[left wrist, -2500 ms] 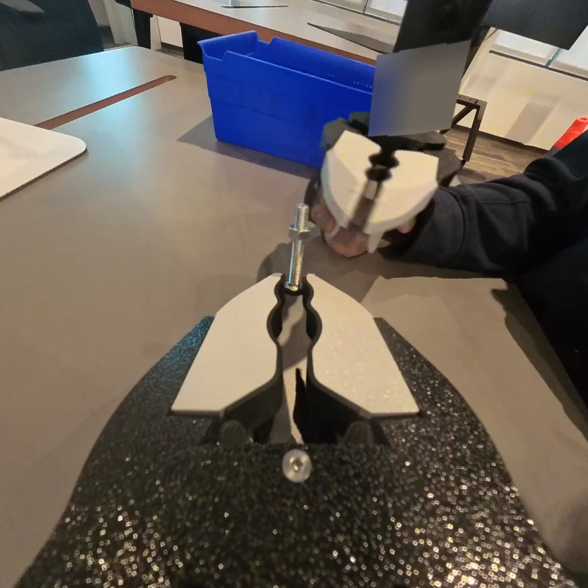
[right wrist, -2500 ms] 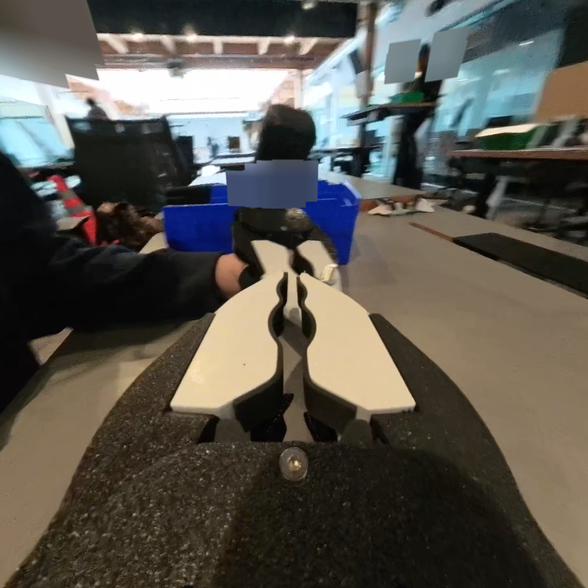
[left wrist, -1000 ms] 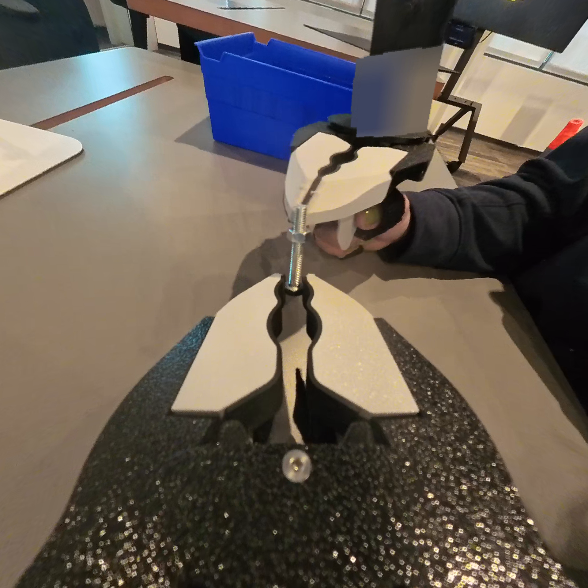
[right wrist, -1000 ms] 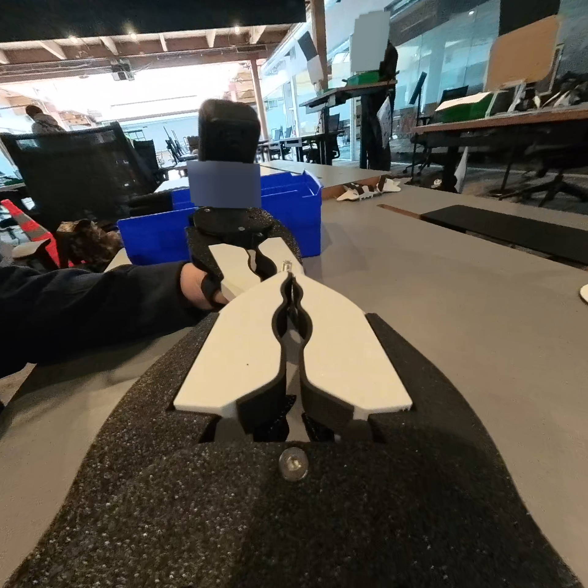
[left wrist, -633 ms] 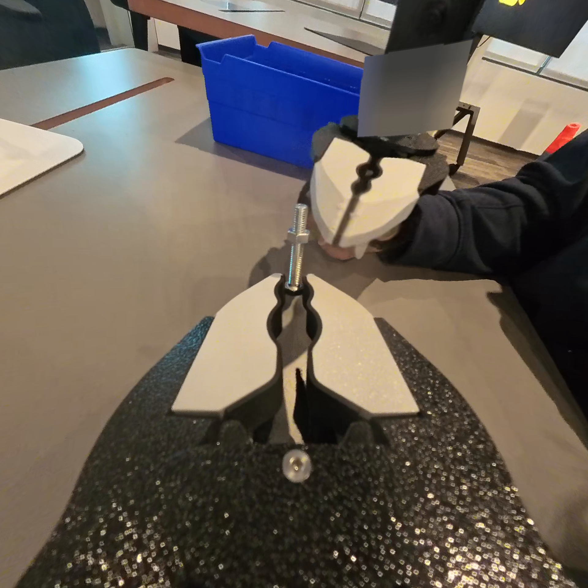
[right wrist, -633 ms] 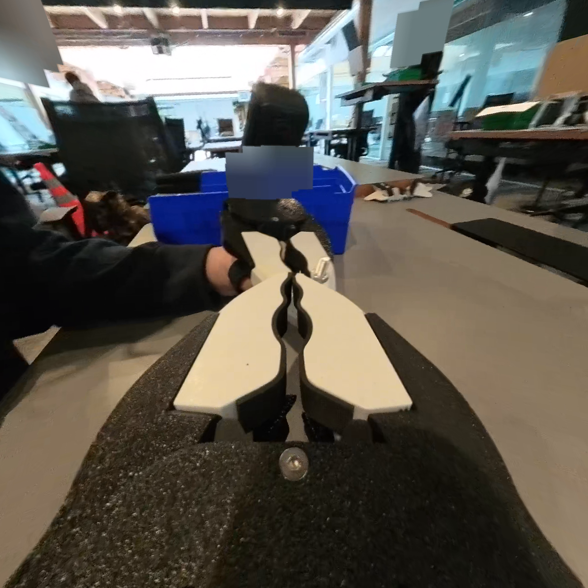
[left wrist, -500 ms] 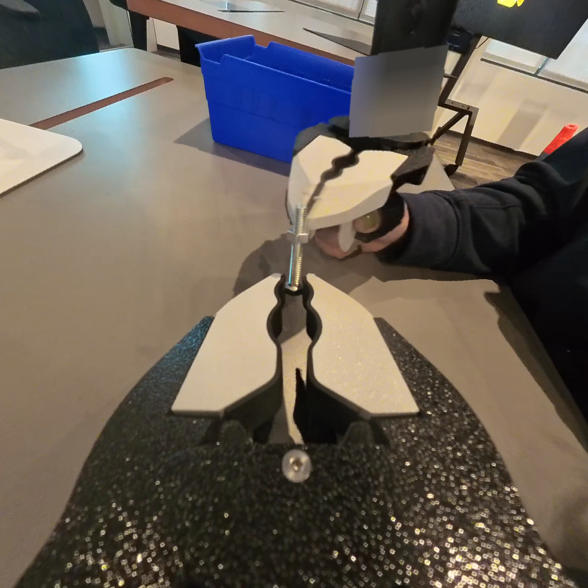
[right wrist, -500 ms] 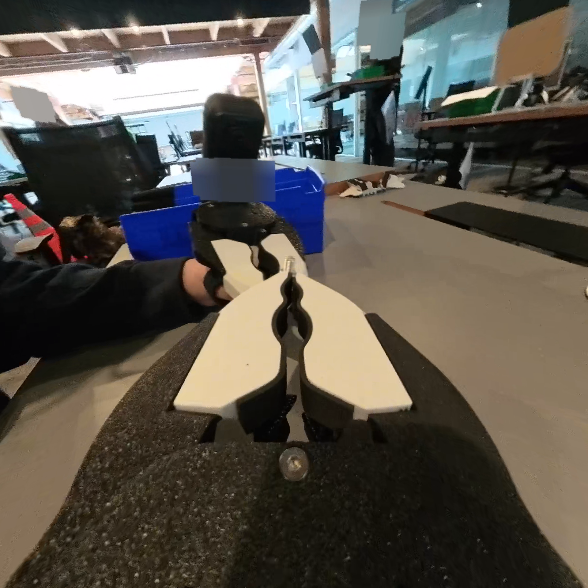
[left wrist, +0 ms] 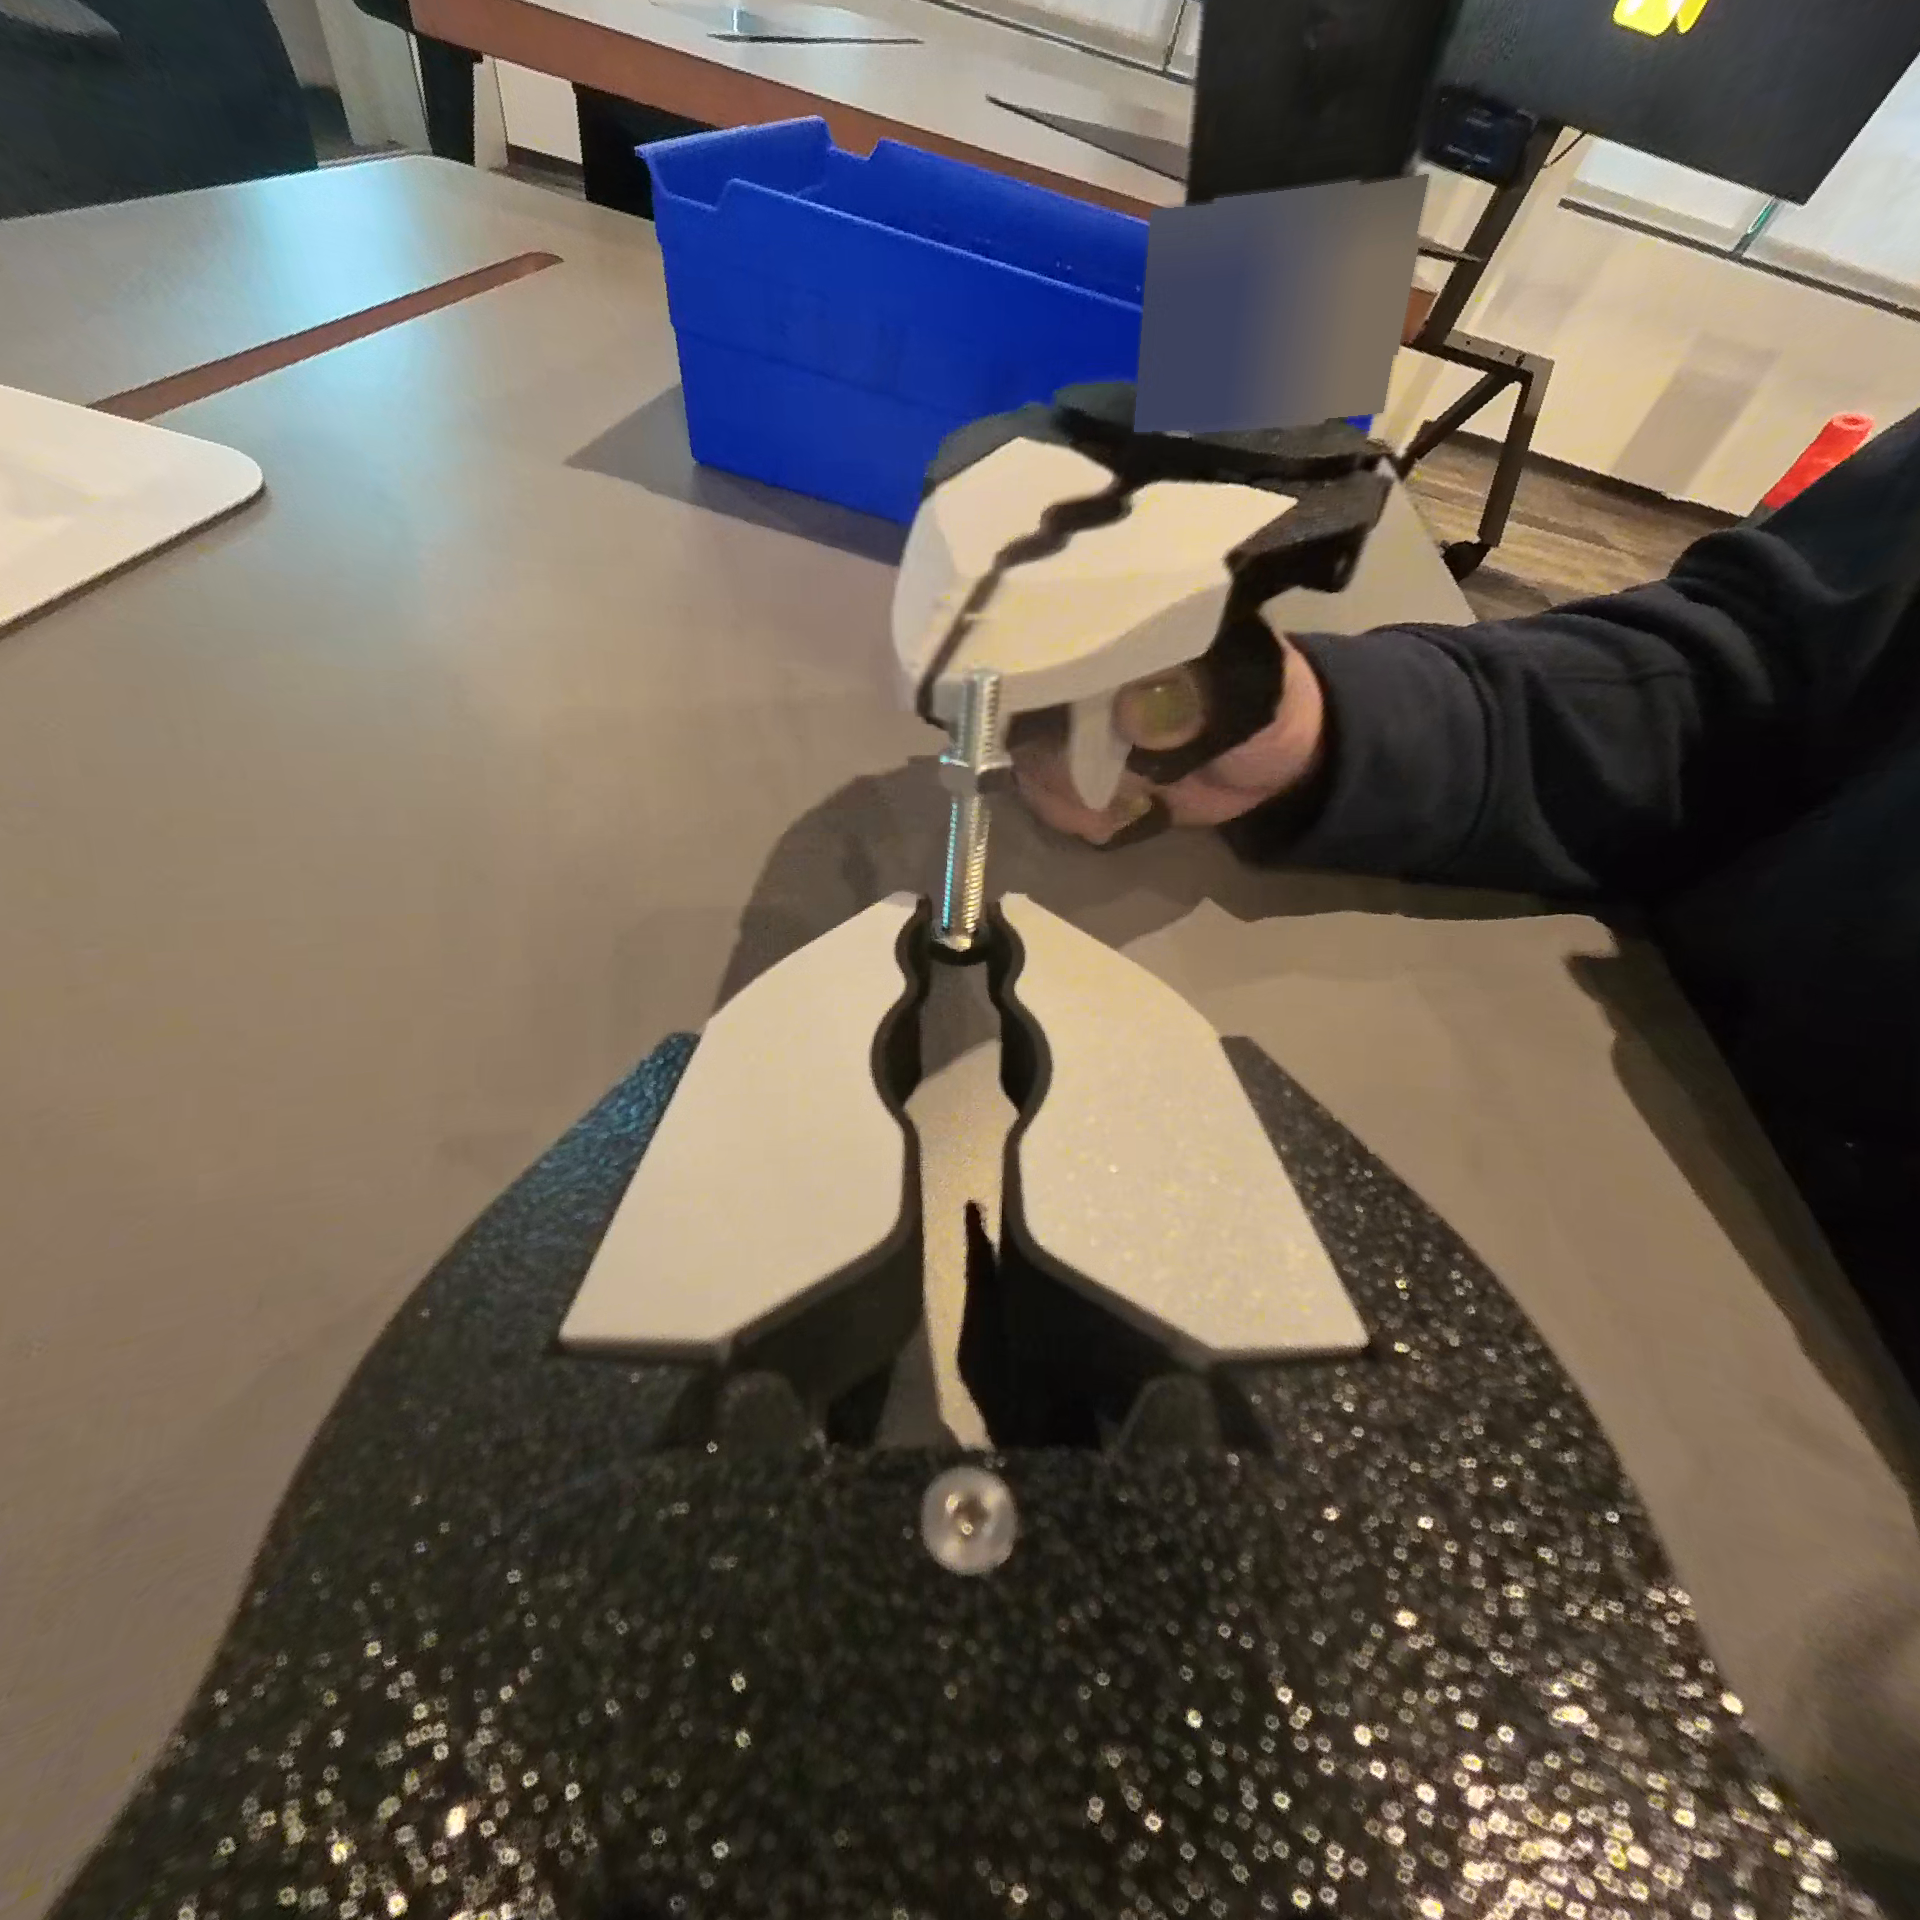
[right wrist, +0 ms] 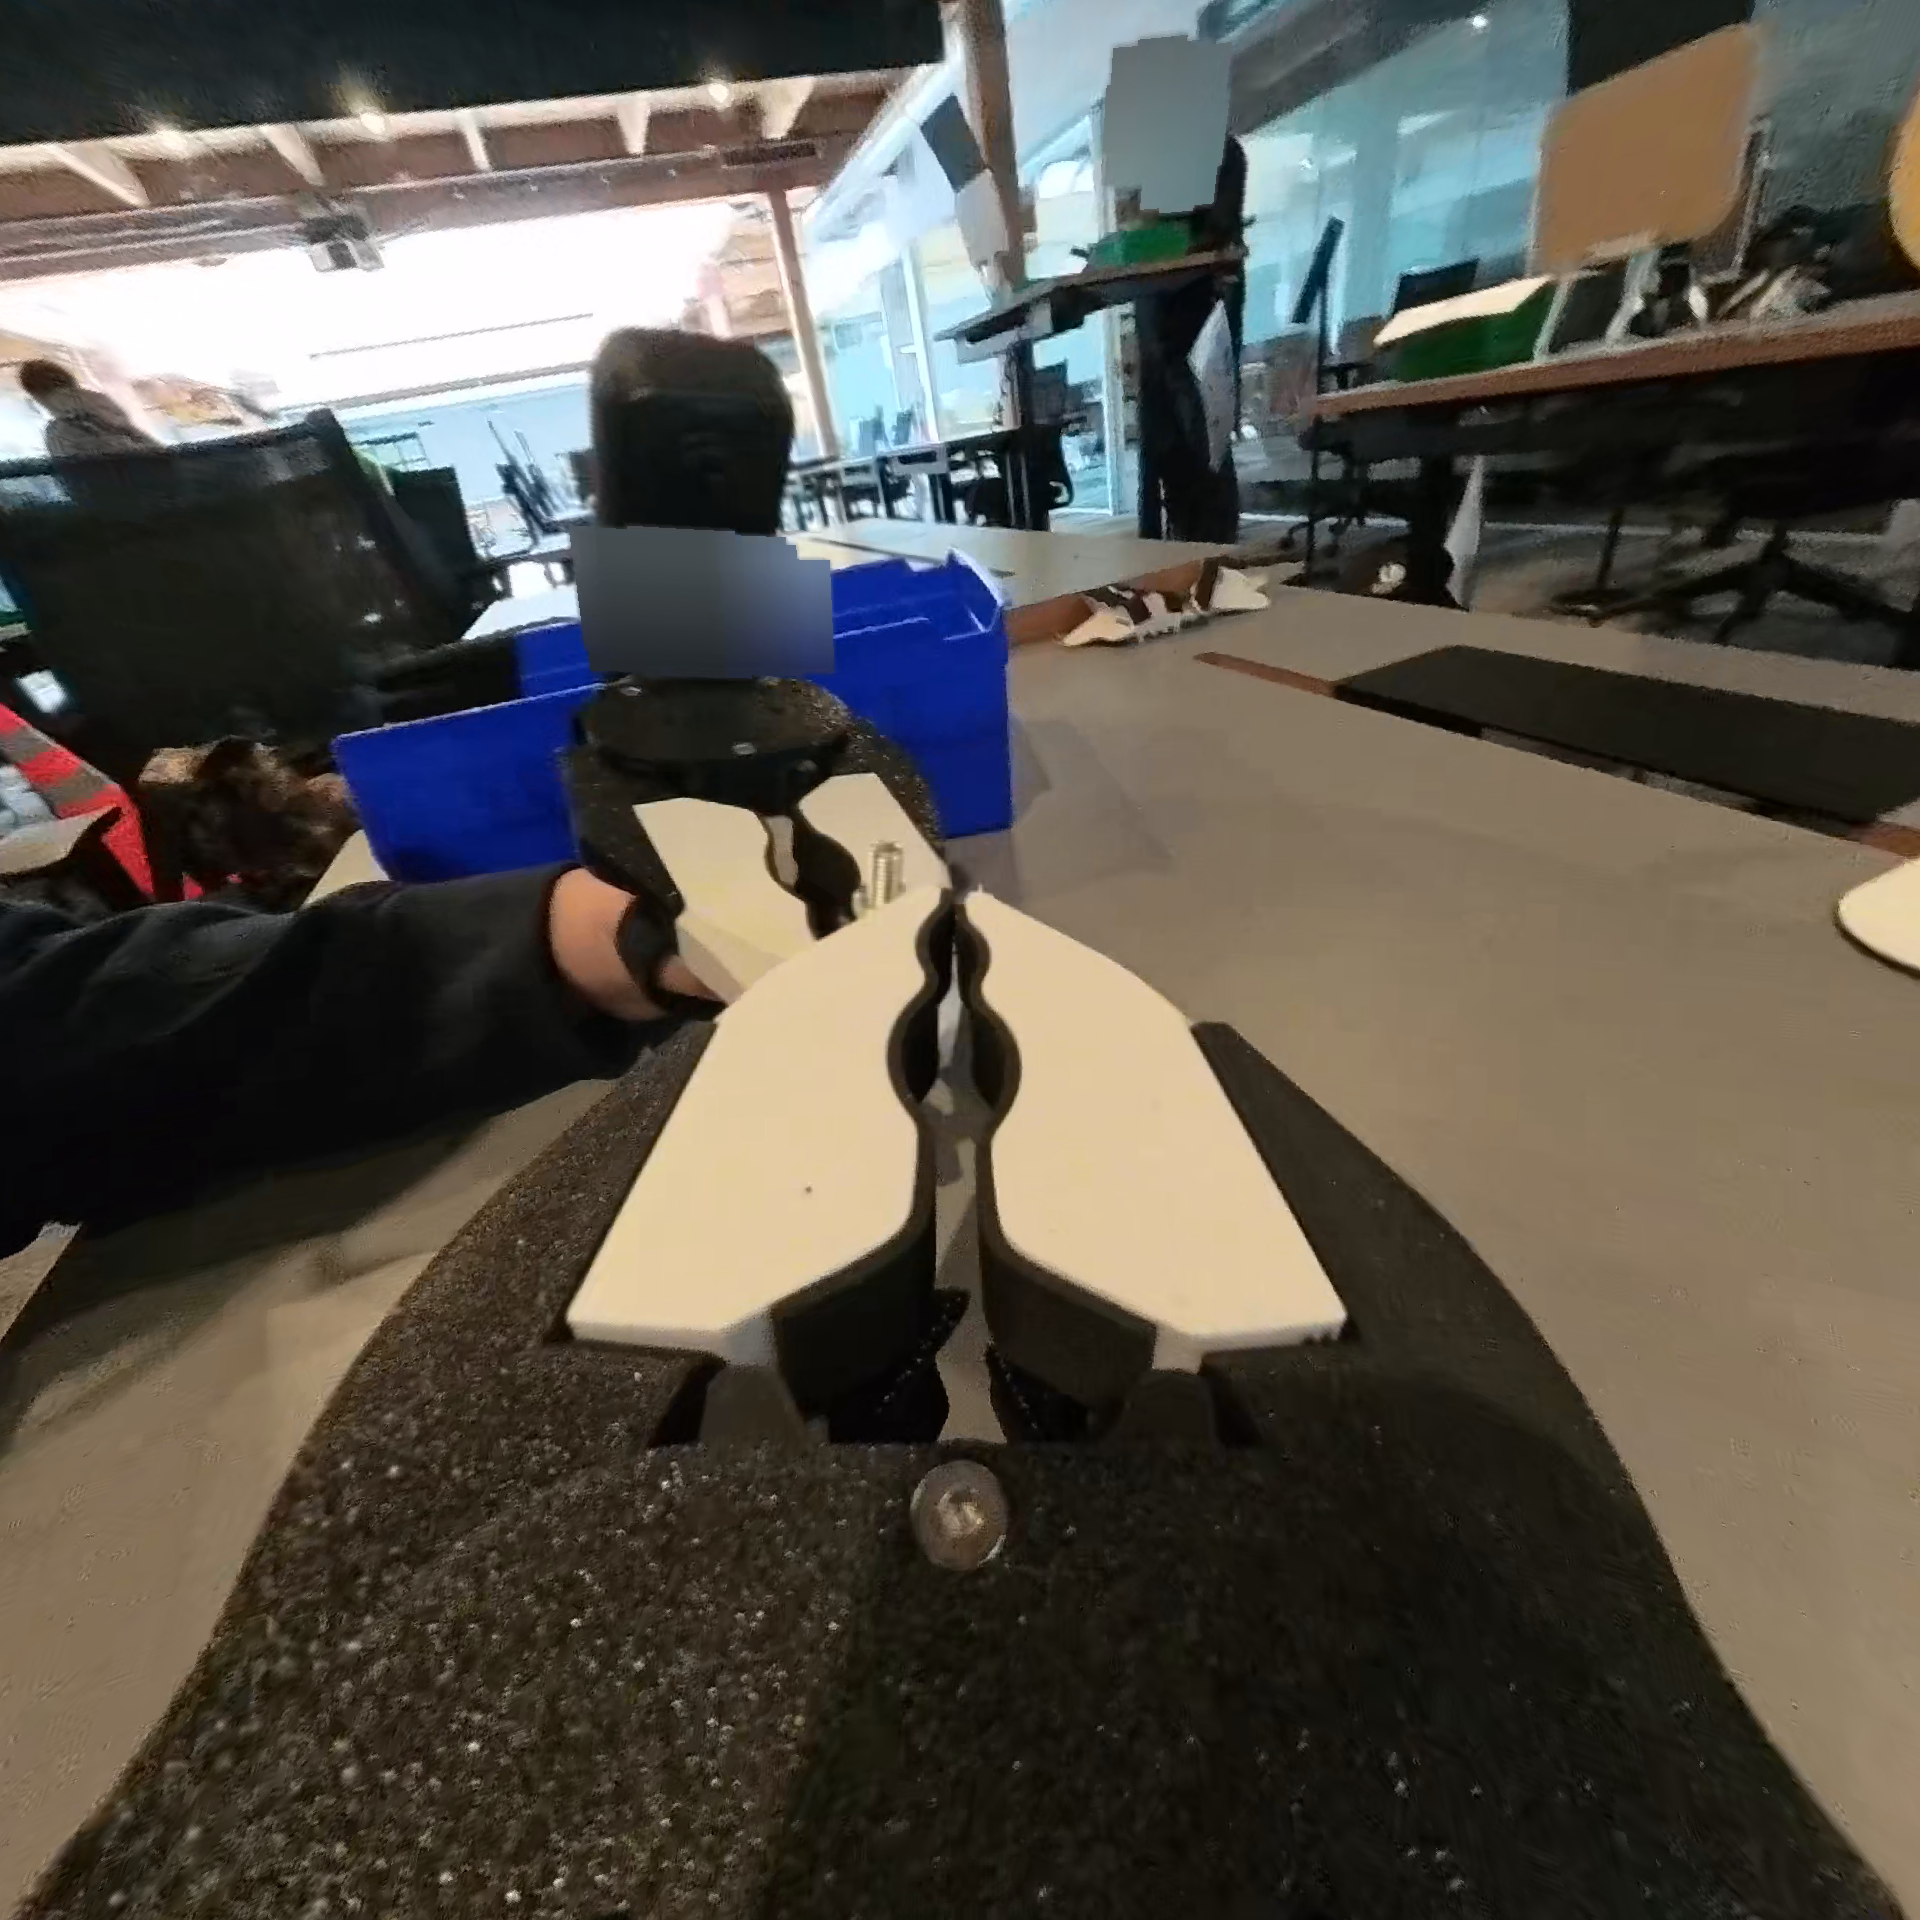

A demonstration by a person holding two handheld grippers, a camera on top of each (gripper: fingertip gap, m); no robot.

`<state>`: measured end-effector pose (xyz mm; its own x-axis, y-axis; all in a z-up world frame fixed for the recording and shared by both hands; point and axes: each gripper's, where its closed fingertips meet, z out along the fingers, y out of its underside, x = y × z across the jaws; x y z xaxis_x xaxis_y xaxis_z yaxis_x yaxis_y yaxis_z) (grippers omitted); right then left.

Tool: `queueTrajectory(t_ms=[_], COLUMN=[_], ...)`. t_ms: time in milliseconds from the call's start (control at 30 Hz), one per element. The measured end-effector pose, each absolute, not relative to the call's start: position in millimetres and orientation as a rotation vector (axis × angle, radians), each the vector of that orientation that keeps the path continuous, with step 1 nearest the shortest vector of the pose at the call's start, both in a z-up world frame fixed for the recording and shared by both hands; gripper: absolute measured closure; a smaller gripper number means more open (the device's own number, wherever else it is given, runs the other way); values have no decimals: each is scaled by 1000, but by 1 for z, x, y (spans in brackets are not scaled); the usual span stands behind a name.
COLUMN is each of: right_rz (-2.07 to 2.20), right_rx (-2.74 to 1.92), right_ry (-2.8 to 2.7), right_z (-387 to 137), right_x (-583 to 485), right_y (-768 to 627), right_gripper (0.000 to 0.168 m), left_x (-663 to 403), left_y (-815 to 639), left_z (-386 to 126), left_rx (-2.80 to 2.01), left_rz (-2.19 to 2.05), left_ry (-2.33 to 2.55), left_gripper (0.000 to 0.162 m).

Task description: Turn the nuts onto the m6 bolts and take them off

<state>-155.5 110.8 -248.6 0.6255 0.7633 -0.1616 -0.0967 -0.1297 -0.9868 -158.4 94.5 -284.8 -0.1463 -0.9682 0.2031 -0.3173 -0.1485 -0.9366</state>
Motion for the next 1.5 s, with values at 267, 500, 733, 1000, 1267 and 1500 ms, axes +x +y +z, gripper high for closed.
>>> queueTrajectory(t_ms=[267,500,733,1000,1267,1500], right_rz=[850,803,843,852,860,578], right_rx=[-1461,-1541,-1438,-1500,-1499,-1424], right_ry=[-739,-661,-659,-659,-644,-624], right_z=[-247,-253,-241,-247,-242,-157], right_x=[-170,-163,-162,-168,-169,-120], right_y=[90,107,97,107,106,64], right_gripper=[168,168,168,155,163,163], left_x=[-159,-159,-158,-157,-158,-162], left_y=[95,95,94,92,96,113], left_z=[-284,-285,-285,-289,-281,-265], left_rx=[-1487,-1489,-1489,-1493,-1462,-1417], left_rz=[-1325,-1321,-1321,-1292,-1293,-1272], left_ry=[1478,1481,1485,1517,1448,1276], left_gripper=[152,152,152,152,119,83])
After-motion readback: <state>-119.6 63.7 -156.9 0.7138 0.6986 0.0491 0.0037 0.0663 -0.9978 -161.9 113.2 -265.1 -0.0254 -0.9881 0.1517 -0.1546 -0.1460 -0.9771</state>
